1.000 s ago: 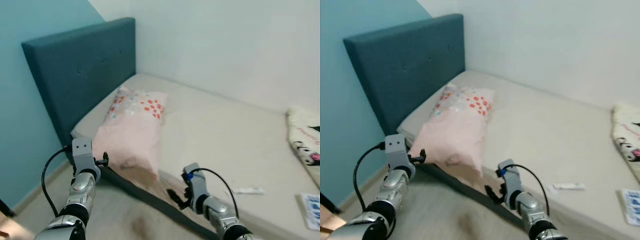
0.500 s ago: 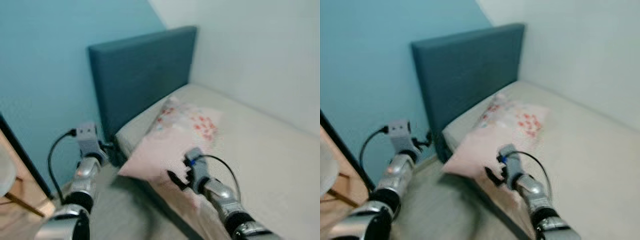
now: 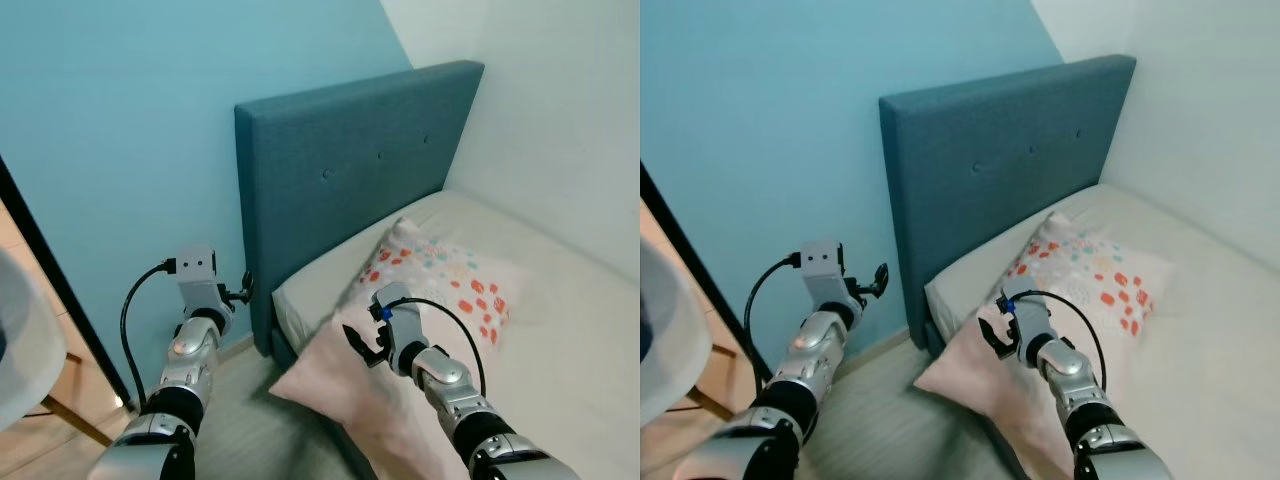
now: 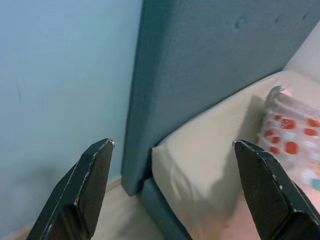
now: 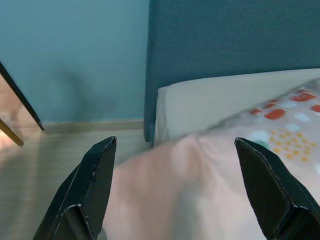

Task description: Clean up the room

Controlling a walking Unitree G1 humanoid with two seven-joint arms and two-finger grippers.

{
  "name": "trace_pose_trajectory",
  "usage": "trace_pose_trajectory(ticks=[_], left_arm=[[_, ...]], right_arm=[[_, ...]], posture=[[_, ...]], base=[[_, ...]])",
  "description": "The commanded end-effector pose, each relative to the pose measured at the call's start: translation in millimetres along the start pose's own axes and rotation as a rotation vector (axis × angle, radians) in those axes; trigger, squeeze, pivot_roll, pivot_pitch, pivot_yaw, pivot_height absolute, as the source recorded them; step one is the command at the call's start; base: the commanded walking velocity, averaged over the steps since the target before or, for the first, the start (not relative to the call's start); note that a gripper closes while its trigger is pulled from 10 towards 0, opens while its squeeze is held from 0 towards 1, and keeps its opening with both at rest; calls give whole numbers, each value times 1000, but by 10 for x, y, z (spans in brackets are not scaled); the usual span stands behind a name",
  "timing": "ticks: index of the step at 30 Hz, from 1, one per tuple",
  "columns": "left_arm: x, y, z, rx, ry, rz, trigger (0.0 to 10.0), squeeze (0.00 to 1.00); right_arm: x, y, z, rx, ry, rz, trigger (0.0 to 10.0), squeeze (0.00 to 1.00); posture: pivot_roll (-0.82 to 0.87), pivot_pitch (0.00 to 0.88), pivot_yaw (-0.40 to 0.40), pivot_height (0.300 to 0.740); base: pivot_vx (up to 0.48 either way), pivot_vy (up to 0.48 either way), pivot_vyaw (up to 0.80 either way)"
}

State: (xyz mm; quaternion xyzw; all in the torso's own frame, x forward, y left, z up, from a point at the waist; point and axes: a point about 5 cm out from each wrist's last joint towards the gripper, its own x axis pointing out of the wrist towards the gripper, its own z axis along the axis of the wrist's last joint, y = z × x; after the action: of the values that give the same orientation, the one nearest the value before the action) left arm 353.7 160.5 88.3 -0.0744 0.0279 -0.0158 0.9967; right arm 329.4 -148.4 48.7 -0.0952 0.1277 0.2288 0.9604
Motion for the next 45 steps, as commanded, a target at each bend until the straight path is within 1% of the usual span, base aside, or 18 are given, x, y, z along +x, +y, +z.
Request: trace_pose_trajectory(ticks=[1,3,6,8,13,18,20,22,23,26,28,29,30,32,34,40,41,45], left_arm=[[-11,-14,-25,-4,10,-13,10000,0],[-12,-11,-26,-4,10,-14,10000,0],[-21,1,-36,-3,15,-20,10000,0],[-21,1,-36,-3,15,-20,10000,0],[-18,-12,-32,-9,14,-34,10000,0],[-8,-49,-21,-7,11,-54,10000,0],[0,-70,-21,-9,20,-73,10000,0],[0,-70,-21,-9,20,-73,10000,0],[2,-78,-23,-10,24,-81,10000,0],[-3,-162,-47,-51,42,-162,10000,0],[-10,-199,-53,-45,42,-197,10000,0],[-10,-199,-53,-45,42,-197,10000,0],[-14,-222,-56,-35,42,-218,10000,0],[-17,-236,-55,-25,40,-234,10000,0],[-19,-234,-51,-5,37,-240,10000,0],[-12,-226,-34,15,32,-239,10000,0],[5,-193,-22,25,44,-216,10000,0],[27,-117,-1,18,63,-184,10000,0]], right_arm=[[-30,-72,-8,16,-1,-31,10000,0],[-33,-84,-8,15,1,-38,10000,0],[-57,-180,18,40,-13,-83,10000,0],[-57,-180,18,40,-13,-83,10000,0],[-88,-275,19,63,-9,-126,10000,0],[-132,-375,4,108,-9,-183,10000,0],[-199,-509,-17,167,-13,-262,10000,0],[-199,-509,-17,167,-13,-262,10000,0],[-228,-561,-27,188,-13,-292,10000,0],[-409,-815,-108,244,5,-442,10000,0],[-500,-918,-146,262,11,-495,10000,0],[-500,-918,-146,262,11,-495,10000,0],[-571,-986,-183,271,20,-530,10000,0],[-634,-1037,-221,288,27,-559,10000,0],[-686,-1066,-262,300,34,-578,10000,0],[-720,-1077,-297,306,42,-588,10000,0],[-741,-1068,-336,314,51,-596,10000,0],[-757,-1029,-404,335,67,-609,10000,0]], posture=[[6,0,-40,740],[5,0,-40,740],[5,0,-40,740],[5,0,-40,740],[0,0,-34,740],[-1,0,-32,740],[-1,0,-31,740],[-1,0,-31,740],[-1,0,-31,740],[-4,0,-28,740],[-9,0,-29,740],[-9,0,-29,740],[-12,0,-28,740],[-16,0,-25,740],[-18,0,-22,740],[-19,0,-17,740],[-19,0,-11,740],[-19,0,-7,740]], base=[[398,0,0],[398,0,0],[396,0,0],[394,0,0],[395,0,0],[392,0,-800],[180,0,-800],[0,0,-800],[0,0,-800],[0,0,-785],[0,0,-781],[0,0,-781],[0,0,-781],[0,0,-781],[0,0,-781],[0,0,-781],[0,0,-781],[0,0,-781]])
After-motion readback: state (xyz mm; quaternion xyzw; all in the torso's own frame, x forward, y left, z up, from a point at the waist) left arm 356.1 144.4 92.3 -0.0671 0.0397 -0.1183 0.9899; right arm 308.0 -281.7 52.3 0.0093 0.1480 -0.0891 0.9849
